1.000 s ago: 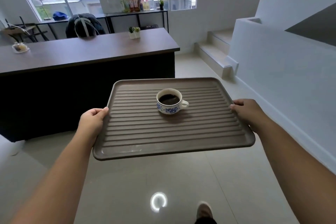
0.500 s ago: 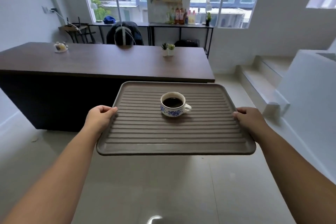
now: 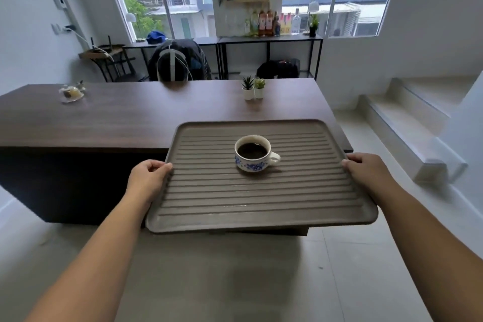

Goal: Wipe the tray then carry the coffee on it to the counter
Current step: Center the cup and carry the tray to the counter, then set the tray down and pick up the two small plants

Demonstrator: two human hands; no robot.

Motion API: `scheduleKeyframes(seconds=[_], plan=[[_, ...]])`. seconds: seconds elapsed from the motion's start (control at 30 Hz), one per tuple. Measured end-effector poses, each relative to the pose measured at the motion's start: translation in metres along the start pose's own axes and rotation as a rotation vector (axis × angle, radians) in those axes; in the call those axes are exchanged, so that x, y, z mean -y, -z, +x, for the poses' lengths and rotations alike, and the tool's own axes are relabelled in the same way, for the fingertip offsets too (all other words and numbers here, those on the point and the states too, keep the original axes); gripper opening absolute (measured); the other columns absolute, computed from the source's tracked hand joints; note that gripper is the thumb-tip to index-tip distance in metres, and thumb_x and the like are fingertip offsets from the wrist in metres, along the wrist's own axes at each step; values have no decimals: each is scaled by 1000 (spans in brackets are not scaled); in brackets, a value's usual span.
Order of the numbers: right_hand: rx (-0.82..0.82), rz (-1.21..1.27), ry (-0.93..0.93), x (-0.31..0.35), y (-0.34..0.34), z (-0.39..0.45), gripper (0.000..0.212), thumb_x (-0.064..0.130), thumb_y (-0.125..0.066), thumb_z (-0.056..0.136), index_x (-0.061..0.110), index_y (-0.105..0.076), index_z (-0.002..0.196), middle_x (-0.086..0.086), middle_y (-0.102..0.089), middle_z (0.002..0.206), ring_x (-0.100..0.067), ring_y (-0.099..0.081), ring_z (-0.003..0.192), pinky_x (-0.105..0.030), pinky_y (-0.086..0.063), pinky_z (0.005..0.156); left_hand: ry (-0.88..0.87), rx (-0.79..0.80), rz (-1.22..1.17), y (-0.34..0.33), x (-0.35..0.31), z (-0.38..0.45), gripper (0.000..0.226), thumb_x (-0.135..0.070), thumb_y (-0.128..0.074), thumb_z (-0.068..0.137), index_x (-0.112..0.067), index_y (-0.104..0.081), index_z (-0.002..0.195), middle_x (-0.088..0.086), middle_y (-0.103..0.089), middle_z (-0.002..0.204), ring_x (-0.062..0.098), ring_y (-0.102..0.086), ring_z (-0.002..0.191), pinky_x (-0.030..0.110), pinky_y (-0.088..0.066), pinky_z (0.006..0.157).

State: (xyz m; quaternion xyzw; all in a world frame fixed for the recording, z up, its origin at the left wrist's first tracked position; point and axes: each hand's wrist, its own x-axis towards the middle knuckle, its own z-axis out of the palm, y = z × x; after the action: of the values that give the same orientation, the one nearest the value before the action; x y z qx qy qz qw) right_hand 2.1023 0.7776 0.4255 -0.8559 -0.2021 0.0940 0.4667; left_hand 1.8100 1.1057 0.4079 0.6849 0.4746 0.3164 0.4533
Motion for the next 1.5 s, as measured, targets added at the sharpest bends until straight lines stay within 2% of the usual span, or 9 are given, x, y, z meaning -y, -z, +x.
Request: scheduleKeyframes(seconds=[0.2, 0.43, 0.57, 0.77, 0.93, 1.1, 1.2, 1.4, 1.5], plan=[[-9, -6, -14, 14, -37, 81, 23, 14, -55, 90, 9, -70, 107, -3, -64, 94, -22, -57, 93, -35, -44, 90, -14, 9, 51, -31, -5, 90, 13, -25, -69, 85, -13, -65, 84, 9, -69, 89, 22, -61, 80, 35, -48, 77], [28, -72, -7, 16, -81, 180, 20, 18, -55, 89, 14, -72, 100, -4, -70, 95, -27, -63, 96, -42, -50, 92, -25, 20, 211, -74, -6, 176, 17, -27, -63, 90, -11, -65, 94, 6, -67, 88, 24, -61, 82, 37, -49, 76], [28, -85, -4, 13, -108, 232, 20, 17, -56, 89, 12, -71, 101, -9, -72, 99, -29, -63, 95, -40, -50, 88, -36, -16, 311, -99, -9, 227, 15, -27, -61, 91, -12, -64, 91, 1, -64, 79, 18, -58, 73, 32, -39, 64], [30, -192, -2, 7, -138, 295, 25, 17, -60, 87, 15, -71, 108, -8, -73, 99, -28, -64, 95, -29, -42, 76, -46, -52, 473, -130, -7, 300, 13, -34, -60, 91, -21, -63, 86, -2, -65, 79, 29, -62, 88, 37, -45, 78], [43, -223, -28, 8, -152, 326, 25, 17, -60, 86, 16, -71, 109, -8, -73, 96, -29, -64, 95, -30, -42, 78, -3, -79, 577, -150, -6, 335, 18, -43, -56, 90, -27, -62, 89, -2, -68, 95, 30, -58, 103, 45, -37, 89], [30, -239, -46, 6, -164, 344, 23, 16, -60, 86, 15, -72, 106, -8, -72, 90, -29, -63, 93, -29, -41, 75, -12, -79, 596, -160, 2, 361, 17, -46, -57, 87, -31, -60, 79, -5, -66, 82, 32, -59, 102, 47, -41, 95], [7, -240, -54, 9, -169, 350, 25, 16, -60, 86, 15, -71, 108, -9, -73, 98, -30, -63, 97, -31, -42, 78, -16, -86, 555, -162, 7, 367, 18, -45, -57, 87, -33, -57, 74, -12, -58, 70, 33, -58, 100, 45, -42, 95], [-33, -233, -96, 12, -176, 352, 27, 16, -59, 87, 14, -69, 112, -12, -71, 108, -32, -61, 105, -33, -43, 84, -1, -90, 581, -170, 15, 368, 17, -41, -56, 91, -27, -65, 90, -5, -62, 82, 33, -50, 110, 38, -29, 84], [-30, -257, -115, 10, -178, 352, 30, 19, -58, 88, 17, -67, 116, -11, -69, 113, -31, -60, 108, -33, -42, 86, 26, -92, 623, -171, 18, 371, 20, -44, -54, 91, -28, -65, 90, -7, -64, 84, 30, -43, 114, 39, -27, 88]])
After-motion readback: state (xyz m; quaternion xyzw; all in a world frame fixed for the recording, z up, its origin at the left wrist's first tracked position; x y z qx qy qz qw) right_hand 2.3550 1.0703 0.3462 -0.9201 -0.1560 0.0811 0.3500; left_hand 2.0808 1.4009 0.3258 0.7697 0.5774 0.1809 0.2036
